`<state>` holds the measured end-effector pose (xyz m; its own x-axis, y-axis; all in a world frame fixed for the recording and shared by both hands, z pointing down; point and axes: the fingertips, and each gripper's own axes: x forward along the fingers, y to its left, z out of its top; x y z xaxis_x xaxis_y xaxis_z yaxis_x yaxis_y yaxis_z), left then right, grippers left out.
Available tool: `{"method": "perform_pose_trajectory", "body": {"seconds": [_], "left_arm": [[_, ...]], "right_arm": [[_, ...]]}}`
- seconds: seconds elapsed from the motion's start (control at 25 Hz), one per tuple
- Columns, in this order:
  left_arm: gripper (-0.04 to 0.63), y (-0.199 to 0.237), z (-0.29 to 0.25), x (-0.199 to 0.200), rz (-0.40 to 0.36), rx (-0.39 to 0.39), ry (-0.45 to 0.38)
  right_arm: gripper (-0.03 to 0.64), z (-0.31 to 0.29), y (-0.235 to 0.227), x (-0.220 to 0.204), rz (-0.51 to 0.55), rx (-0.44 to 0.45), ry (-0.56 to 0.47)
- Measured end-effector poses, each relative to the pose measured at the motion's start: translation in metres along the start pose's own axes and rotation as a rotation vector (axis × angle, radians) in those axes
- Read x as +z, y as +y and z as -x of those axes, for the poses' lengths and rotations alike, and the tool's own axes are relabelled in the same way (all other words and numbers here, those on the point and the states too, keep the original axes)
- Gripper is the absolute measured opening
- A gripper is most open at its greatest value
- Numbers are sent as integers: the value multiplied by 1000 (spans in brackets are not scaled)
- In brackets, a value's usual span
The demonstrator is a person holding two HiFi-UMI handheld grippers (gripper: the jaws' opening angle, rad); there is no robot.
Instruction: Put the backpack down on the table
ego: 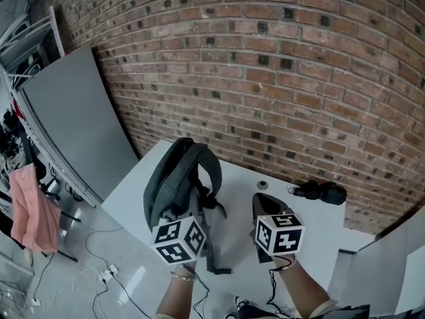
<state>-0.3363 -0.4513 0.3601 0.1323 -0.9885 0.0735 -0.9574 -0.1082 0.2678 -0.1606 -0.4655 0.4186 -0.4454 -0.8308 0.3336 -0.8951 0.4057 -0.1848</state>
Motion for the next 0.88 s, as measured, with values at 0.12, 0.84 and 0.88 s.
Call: {"method": "perform_pose_trajectory", "body": {"seconds": [0.12, 0.84, 0.88], "left_arm": [[38, -12, 5, -9, 19, -14, 8], [38, -90, 34, -82, 15, -77, 145], [38, -94, 35, -87, 3, -79, 153]], "right_arm": [[31, 17, -5, -5, -4, -25, -5], [31, 96, -49, -52, -41, -130, 31], [31, 100, -51, -56, -40, -134, 34]]}}
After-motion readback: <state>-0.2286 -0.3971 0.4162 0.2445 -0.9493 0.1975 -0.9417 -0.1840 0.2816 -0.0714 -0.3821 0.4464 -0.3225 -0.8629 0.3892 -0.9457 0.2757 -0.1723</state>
